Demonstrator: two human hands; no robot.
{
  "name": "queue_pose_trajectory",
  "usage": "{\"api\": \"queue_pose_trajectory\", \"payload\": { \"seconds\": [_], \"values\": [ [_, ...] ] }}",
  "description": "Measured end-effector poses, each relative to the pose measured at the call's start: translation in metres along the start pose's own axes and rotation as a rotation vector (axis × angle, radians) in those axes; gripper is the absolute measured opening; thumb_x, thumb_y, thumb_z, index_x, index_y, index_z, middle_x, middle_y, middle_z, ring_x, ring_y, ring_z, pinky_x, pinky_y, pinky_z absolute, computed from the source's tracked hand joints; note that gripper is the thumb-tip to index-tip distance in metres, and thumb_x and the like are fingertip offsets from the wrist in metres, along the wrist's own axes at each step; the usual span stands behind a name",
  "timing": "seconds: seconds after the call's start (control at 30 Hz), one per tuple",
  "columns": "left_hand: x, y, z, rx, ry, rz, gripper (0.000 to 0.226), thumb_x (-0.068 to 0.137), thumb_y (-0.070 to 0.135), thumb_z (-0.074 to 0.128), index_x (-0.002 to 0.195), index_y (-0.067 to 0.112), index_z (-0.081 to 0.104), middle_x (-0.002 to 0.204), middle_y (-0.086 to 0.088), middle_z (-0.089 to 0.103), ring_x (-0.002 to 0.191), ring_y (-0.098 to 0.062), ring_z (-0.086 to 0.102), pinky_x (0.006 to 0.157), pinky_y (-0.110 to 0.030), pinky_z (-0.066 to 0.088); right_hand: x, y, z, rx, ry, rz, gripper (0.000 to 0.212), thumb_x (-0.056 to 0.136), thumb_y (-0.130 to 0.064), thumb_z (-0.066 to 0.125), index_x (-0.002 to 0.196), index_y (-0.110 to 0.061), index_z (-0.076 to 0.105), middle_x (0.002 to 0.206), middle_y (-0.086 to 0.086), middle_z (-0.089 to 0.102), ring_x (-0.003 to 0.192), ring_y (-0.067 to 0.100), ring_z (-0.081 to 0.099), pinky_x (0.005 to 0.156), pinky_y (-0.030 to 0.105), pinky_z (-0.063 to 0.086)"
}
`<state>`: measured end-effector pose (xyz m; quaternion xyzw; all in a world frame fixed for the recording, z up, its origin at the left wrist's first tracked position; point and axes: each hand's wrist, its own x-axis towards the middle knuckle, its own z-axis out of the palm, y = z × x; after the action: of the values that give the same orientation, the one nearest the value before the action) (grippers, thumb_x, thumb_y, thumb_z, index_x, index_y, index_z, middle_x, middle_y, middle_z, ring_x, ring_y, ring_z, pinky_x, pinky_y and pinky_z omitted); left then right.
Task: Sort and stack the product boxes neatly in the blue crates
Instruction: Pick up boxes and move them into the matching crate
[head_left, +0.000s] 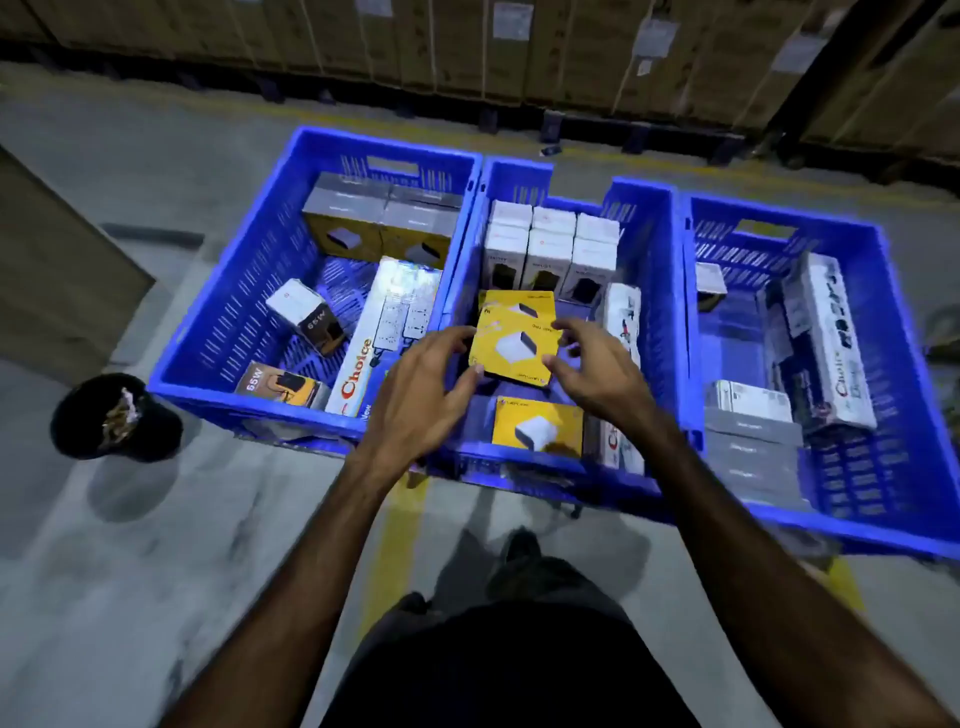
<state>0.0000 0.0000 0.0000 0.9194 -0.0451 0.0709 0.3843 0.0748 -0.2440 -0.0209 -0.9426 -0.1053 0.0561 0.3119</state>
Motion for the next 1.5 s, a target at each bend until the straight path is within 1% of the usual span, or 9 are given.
{"api": "queue_pose_trajectory", "payload": {
  "seconds": [0.13,0.37,0.5,0.73,0.93,1.1,1.23,1.33,1.5],
  "values": [
    [0.017,0.004,0.012,0.079,-0.002,-0.092,0.042,0.098,0.033,0.068,0.138,0.022,0.059,0.119,0.001,0.067,0.106,-0.023,0.064,0.092,-0.044,0.054,0.061,0.019,0.003,-0.271,-0.298,-0.060,0.078,0.093,-0.045,0.073,0.157,-0.020,0.037,0.140,0.019,0.052,0.130,0.040,0.052,0.098,0.046,0.046],
    [0.028,0.014,0.025,0.132,0.049,-0.209,0.041,0.098,0.037,0.066,0.136,0.024,0.060,0.117,0.004,0.068,0.100,-0.022,0.066,0.089,-0.044,0.055,0.108,0.036,0.035,-0.546,-0.400,-0.186,0.121,0.069,-0.069,0.084,0.160,-0.019,0.021,0.148,0.015,0.040,0.137,0.039,0.042,0.097,0.058,0.049],
    [0.038,0.021,0.033,0.161,-0.004,-0.225,0.046,0.096,0.040,0.065,0.138,0.023,0.060,0.119,0.000,0.070,0.105,-0.024,0.067,0.092,-0.045,0.055,0.112,0.042,0.051,-0.596,-0.377,-0.148,0.112,0.067,-0.070,0.084,0.147,-0.006,0.037,0.141,0.013,0.045,0.133,0.036,0.044,0.099,0.055,0.045],
    [0.059,0.022,0.043,0.186,-0.102,-0.222,0.048,0.098,0.040,0.068,0.142,0.023,0.059,0.121,-0.001,0.070,0.107,-0.024,0.066,0.089,-0.038,0.052,0.107,0.046,0.067,-0.472,-0.333,-0.039,0.112,0.068,-0.058,0.091,0.149,-0.010,0.031,0.143,0.014,0.049,0.132,0.038,0.049,0.098,0.057,0.045],
    [0.080,0.015,0.038,0.150,-0.114,-0.188,0.042,0.096,0.030,0.071,0.137,0.021,0.062,0.121,-0.003,0.070,0.100,-0.023,0.067,0.088,-0.037,0.055,0.097,0.037,0.062,-0.370,-0.235,-0.079,0.072,0.080,-0.047,0.086,0.127,-0.017,0.041,0.117,0.010,0.069,0.104,0.037,0.068,0.075,0.046,0.044],
    [0.125,0.007,0.028,0.155,-0.125,-0.119,0.041,0.094,0.030,0.069,0.133,0.019,0.066,0.118,-0.005,0.072,0.101,-0.027,0.068,0.090,-0.038,0.054,0.059,0.030,0.036,-0.182,-0.106,-0.117,0.048,0.081,-0.041,0.084,0.120,-0.022,0.061,0.116,0.002,0.070,0.107,0.033,0.062,0.080,0.043,0.044],
    [0.172,-0.001,0.045,0.254,-0.291,-0.055,0.038,0.095,0.027,0.072,0.130,0.011,0.067,0.120,-0.011,0.073,0.109,-0.030,0.066,0.080,-0.030,0.042,0.028,0.028,0.016,-0.097,-0.051,-0.178,0.048,0.077,-0.037,0.086,0.118,-0.023,0.064,0.115,0.000,0.071,0.100,0.033,0.059,0.079,0.046,0.049],
    [0.200,-0.015,0.075,0.306,-0.467,-0.076,0.045,0.092,0.028,0.074,0.131,0.008,0.066,0.133,-0.016,0.069,0.125,-0.034,0.063,0.099,-0.039,0.052,0.015,0.029,-0.002,-0.045,-0.054,-0.201,0.049,0.075,-0.034,0.087,0.117,-0.023,0.066,0.115,0.001,0.072,0.101,0.031,0.061,0.082,0.047,0.051],
    [0.218,-0.035,0.125,0.388,-0.647,-0.142,0.072,0.089,0.025,0.076,0.152,0.007,0.046,0.142,-0.029,0.052,0.133,-0.047,0.048,0.103,-0.048,0.048,0.000,0.028,-0.020,0.105,-0.007,-0.087,0.047,0.078,-0.026,0.088,0.119,-0.022,0.067,0.120,-0.001,0.070,0.110,0.023,0.059,0.088,0.039,0.048]
  ]
}}
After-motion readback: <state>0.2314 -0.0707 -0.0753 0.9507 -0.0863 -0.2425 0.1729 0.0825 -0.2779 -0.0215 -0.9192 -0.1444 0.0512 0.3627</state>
